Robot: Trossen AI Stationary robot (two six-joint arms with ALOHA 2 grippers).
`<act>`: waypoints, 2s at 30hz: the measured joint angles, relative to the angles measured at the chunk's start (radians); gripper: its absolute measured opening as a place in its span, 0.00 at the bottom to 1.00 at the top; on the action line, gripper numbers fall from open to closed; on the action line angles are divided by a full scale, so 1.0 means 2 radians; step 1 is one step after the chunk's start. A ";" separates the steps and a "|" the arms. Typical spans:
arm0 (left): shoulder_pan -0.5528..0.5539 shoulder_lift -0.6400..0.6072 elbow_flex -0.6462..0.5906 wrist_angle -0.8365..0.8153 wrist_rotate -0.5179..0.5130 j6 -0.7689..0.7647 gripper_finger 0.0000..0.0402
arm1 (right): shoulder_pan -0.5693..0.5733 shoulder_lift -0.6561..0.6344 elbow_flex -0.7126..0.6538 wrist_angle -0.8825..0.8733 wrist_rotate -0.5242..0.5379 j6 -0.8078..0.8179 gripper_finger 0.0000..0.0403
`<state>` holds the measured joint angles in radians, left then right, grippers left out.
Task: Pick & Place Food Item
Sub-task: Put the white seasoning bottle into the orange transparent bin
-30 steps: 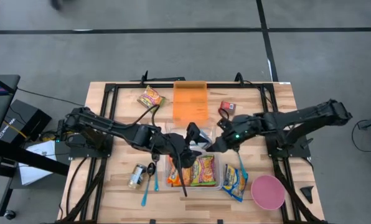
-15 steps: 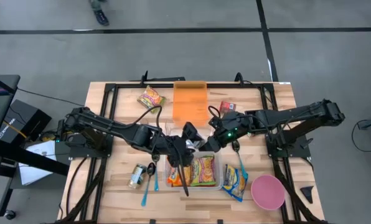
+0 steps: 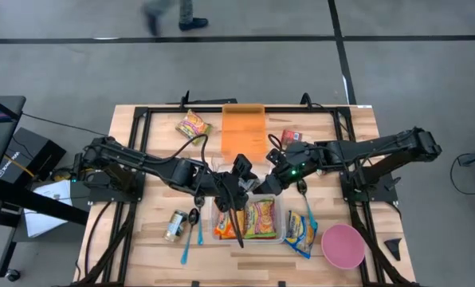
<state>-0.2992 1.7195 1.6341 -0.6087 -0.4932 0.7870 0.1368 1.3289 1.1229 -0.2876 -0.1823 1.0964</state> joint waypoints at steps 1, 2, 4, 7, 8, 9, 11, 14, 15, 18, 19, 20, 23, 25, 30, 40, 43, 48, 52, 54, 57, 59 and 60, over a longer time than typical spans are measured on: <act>0.000 0.000 0.000 0.001 0.001 -0.001 0.53 | 0.000 0.000 0.000 -0.001 0.000 -0.001 0.49; -0.001 0.000 0.000 0.002 0.002 -0.003 0.51 | 0.000 0.000 0.000 -0.001 0.000 -0.002 0.49; -0.001 0.000 0.000 0.004 0.002 -0.006 0.49 | 0.001 0.000 0.000 -0.001 0.000 -0.005 0.49; -0.001 0.000 0.000 0.004 0.002 -0.008 0.49 | 0.001 0.000 0.000 -0.001 0.000 -0.006 0.49; -0.001 0.000 0.000 0.004 0.001 -0.011 0.49 | 0.001 0.000 0.000 -0.001 0.000 -0.007 0.49; -0.001 0.000 0.000 0.004 0.001 -0.015 0.49 | 0.001 0.000 0.000 -0.001 0.000 -0.010 0.49; -0.001 0.000 0.000 0.003 -0.001 -0.026 0.49 | 0.004 0.000 0.000 0.000 0.000 -0.010 0.49; -0.002 0.000 0.000 0.003 -0.008 -0.043 0.49 | 0.009 0.000 0.000 0.004 0.004 -0.010 0.55; -0.002 0.000 0.000 0.002 -0.009 -0.048 0.49 | 0.011 0.000 0.000 0.006 0.005 -0.011 0.58; -0.001 -0.001 0.000 -0.006 -0.011 -0.079 0.49 | 0.018 -0.001 0.000 0.009 0.013 -0.013 0.67; -0.001 -0.003 -0.001 -0.009 -0.011 -0.092 0.49 | 0.020 -0.001 0.000 0.011 0.017 -0.013 0.68; 0.000 -0.004 -0.001 -0.010 -0.010 -0.104 0.49 | 0.022 -0.001 0.000 0.014 0.020 -0.013 0.69; 0.002 -0.011 -0.001 -0.024 -0.011 -0.137 0.49 | 0.029 -0.007 0.000 0.011 0.023 -0.013 0.70; 0.006 -0.017 0.000 -0.028 -0.012 -0.161 0.49 | 0.033 -0.010 0.001 0.012 0.030 -0.013 0.70; 0.019 -0.043 -0.023 -0.016 -0.016 -0.240 0.49 | 0.048 -0.034 0.001 0.009 0.049 -0.020 0.70; 0.064 -0.182 -0.223 0.397 0.073 -0.487 0.49 | 0.096 -0.092 0.000 0.003 0.200 -0.130 0.71; 0.071 -0.198 -0.292 0.557 0.080 -0.553 0.49 | 0.108 -0.099 0.001 0.004 0.252 -0.180 0.71; 0.070 -0.182 -0.351 0.693 0.083 -0.617 0.49 | 0.111 -0.099 0.000 0.019 0.275 -0.246 0.71; 0.060 -0.155 -0.357 0.717 0.107 -0.620 0.49 | 0.111 -0.097 0.000 0.053 0.283 -0.284 0.71; 0.054 -0.143 -0.357 0.739 0.125 -0.617 0.49 | 0.111 -0.097 0.000 0.069 0.288 -0.298 0.71; 0.047 -0.128 -0.356 0.743 0.133 -0.605 0.49 | 0.111 -0.097 0.000 0.089 0.288 -0.314 0.71; 0.040 -0.117 -0.356 0.739 0.132 -0.580 0.49 | 0.111 -0.097 0.000 0.096 0.288 -0.317 0.71; 0.037 -0.113 -0.356 0.737 0.132 -0.570 0.49 | 0.111 -0.097 0.000 0.097 0.288 -0.317 0.71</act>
<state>-0.2259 1.4933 0.9218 0.8653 -0.2288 -0.3527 0.3580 1.1341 1.1229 -0.0929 0.3943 0.4629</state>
